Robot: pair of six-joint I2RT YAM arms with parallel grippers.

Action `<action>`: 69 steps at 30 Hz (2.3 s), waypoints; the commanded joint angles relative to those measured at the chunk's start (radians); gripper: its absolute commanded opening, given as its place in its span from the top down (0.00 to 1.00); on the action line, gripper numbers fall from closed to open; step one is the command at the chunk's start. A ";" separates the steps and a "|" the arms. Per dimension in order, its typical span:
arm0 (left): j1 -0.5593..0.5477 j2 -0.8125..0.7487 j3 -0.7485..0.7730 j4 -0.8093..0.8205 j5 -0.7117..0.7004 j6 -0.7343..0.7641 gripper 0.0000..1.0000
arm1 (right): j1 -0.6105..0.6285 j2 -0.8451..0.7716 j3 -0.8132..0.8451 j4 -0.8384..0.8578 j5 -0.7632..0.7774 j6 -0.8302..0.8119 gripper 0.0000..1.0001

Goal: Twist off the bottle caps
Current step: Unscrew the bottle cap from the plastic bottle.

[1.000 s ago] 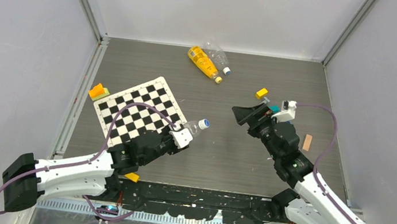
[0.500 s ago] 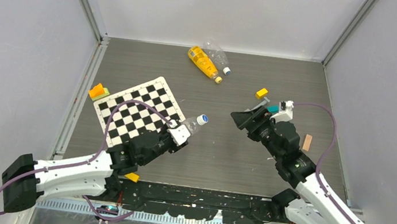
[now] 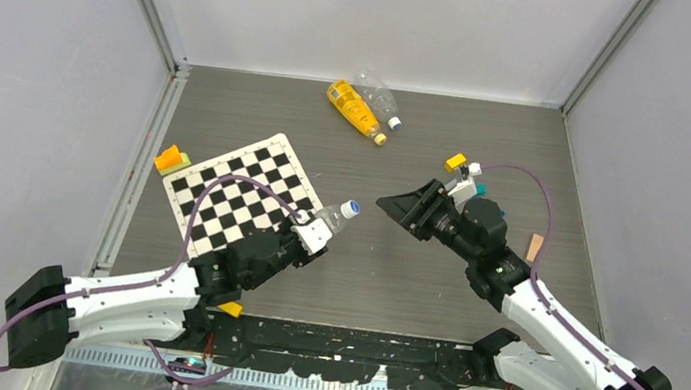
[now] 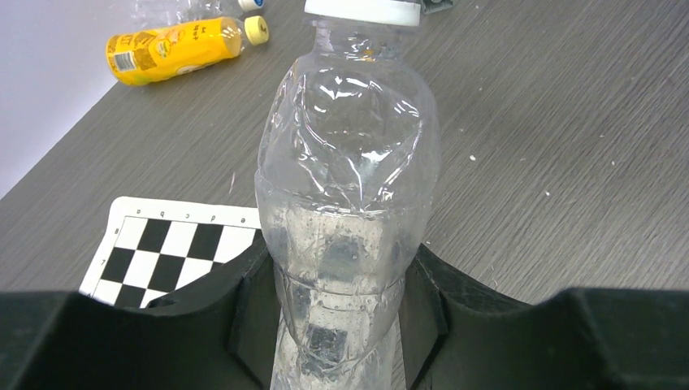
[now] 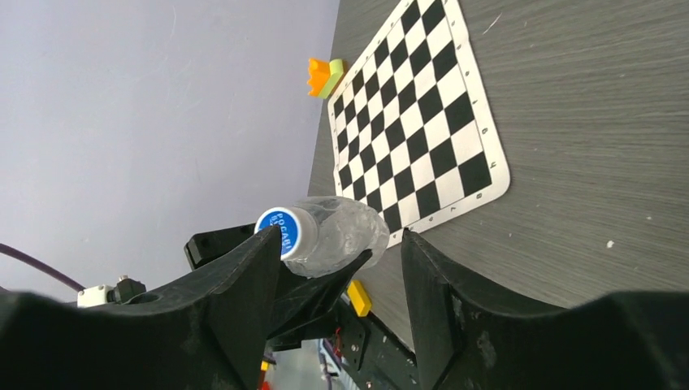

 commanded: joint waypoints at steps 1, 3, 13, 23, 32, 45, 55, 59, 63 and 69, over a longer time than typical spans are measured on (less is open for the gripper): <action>-0.002 0.044 0.013 0.081 -0.002 0.023 1.00 | 0.009 0.060 0.042 0.125 -0.115 0.044 0.39; -0.003 0.066 0.017 0.084 -0.002 0.023 1.00 | 0.021 0.092 0.052 0.137 -0.134 0.036 0.41; -0.002 0.140 0.037 0.105 0.011 0.026 1.00 | 0.066 0.162 0.102 0.080 -0.136 -0.025 0.43; -0.002 0.104 0.040 0.079 0.022 0.021 1.00 | 0.085 0.211 0.163 -0.071 -0.079 -0.094 0.44; -0.002 0.104 0.040 0.068 0.053 0.011 1.00 | 0.108 0.276 0.169 -0.009 -0.108 -0.086 0.54; -0.002 0.060 0.046 0.000 0.099 -0.007 1.00 | 0.113 0.215 0.086 0.103 -0.188 -0.201 0.92; 0.087 0.032 0.150 -0.206 0.441 -0.119 1.00 | 0.114 0.237 0.043 0.101 -0.369 -0.428 0.95; 0.203 -0.008 0.137 -0.197 0.615 -0.178 1.00 | 0.114 0.254 0.039 0.107 -0.404 -0.475 0.95; 0.307 -0.007 0.148 -0.188 0.803 -0.218 1.00 | 0.114 0.254 0.037 0.113 -0.394 -0.483 0.95; 0.318 0.010 0.145 -0.182 0.775 -0.210 1.00 | 0.114 0.211 0.056 0.061 -0.329 -0.484 0.76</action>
